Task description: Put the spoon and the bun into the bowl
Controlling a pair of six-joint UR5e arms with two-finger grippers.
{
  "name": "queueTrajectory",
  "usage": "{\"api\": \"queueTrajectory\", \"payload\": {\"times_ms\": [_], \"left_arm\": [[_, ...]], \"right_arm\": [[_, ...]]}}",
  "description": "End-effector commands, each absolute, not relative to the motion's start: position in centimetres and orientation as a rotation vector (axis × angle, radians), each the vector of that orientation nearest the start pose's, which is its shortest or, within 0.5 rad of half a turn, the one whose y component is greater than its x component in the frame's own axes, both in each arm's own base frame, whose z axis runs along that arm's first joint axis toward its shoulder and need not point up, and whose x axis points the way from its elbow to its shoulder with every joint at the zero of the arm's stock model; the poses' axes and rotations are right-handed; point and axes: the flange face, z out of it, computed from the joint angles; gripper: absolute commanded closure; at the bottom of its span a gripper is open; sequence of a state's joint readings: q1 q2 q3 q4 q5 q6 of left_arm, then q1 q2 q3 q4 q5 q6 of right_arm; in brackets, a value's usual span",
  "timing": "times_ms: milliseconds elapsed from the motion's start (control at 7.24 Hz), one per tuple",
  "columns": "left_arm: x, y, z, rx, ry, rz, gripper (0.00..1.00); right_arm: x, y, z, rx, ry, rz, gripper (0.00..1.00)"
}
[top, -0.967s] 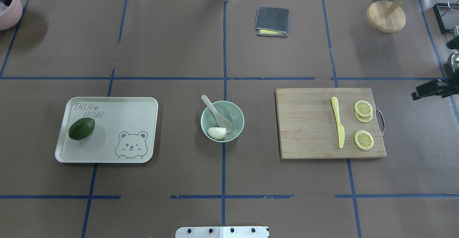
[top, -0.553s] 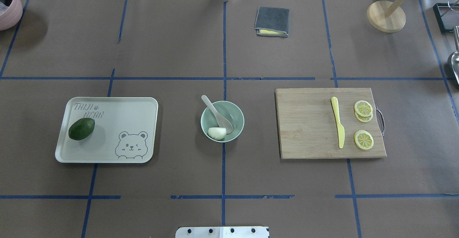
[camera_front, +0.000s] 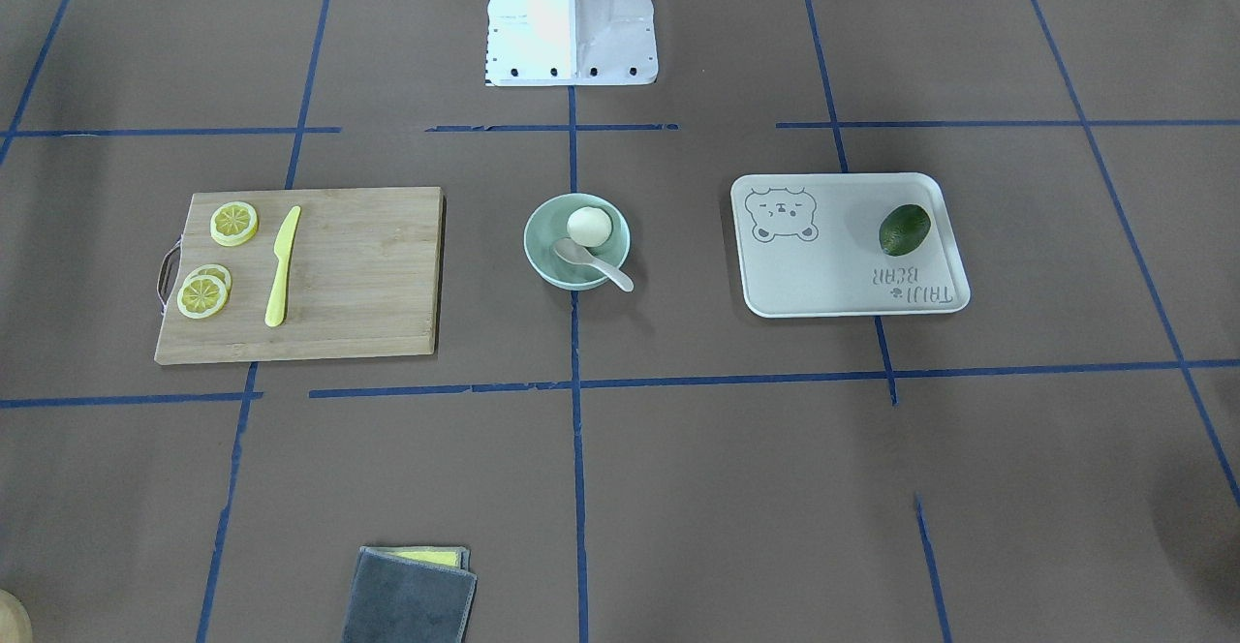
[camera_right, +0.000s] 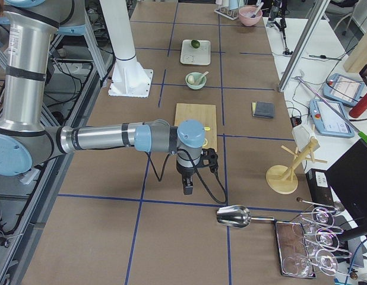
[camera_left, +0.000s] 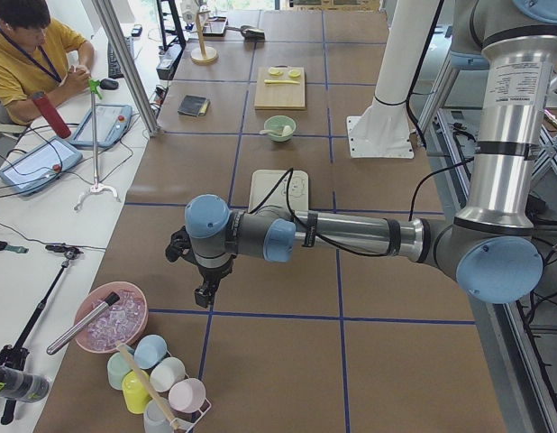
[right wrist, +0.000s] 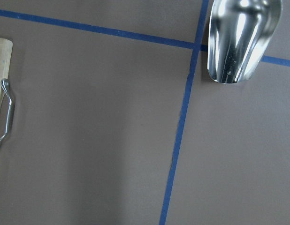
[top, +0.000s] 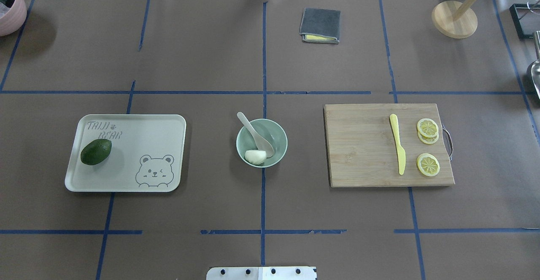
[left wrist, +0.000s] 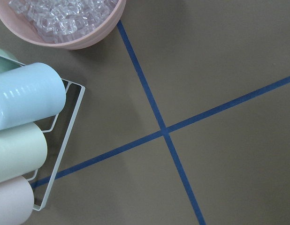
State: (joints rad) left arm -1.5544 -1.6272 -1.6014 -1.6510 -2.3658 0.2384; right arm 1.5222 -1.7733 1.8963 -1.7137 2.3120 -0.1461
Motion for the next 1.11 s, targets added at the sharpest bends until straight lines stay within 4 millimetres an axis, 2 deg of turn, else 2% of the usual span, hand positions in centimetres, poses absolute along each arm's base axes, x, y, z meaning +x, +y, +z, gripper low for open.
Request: {"api": "queueTrajectory", "payload": {"times_ms": [0, 138, 276, 415, 691, 967], "left_arm": [[-5.1, -52.6, 60.9, 0.232, 0.776, 0.299, 0.00], [-5.0, -53.4, 59.0, 0.258, 0.761, 0.315, 0.00], [-4.8, -53.4, 58.3, 0.246, 0.763, 0.314, 0.00], [-4.6, -53.2, 58.9, 0.224, 0.767, 0.311, 0.00], [-4.6, -50.3, 61.8, 0.158, 0.790, 0.283, 0.00], [-4.1, -50.1, 61.4, 0.079, 0.866, 0.199, 0.00]], "right_arm": [[4.7, -40.4, 61.2, 0.002, -0.746, -0.170, 0.00], [4.6, -40.2, 61.4, -0.008, -0.752, -0.158, 0.00], [4.6, -40.3, 61.1, -0.005, -0.753, -0.157, 0.00], [4.6, -40.4, 61.0, 0.000, -0.755, -0.158, 0.00], [4.6, -40.5, 60.9, 0.002, -0.753, -0.158, 0.00], [4.6, -40.7, 60.7, -0.001, -0.750, -0.139, 0.00]]}}
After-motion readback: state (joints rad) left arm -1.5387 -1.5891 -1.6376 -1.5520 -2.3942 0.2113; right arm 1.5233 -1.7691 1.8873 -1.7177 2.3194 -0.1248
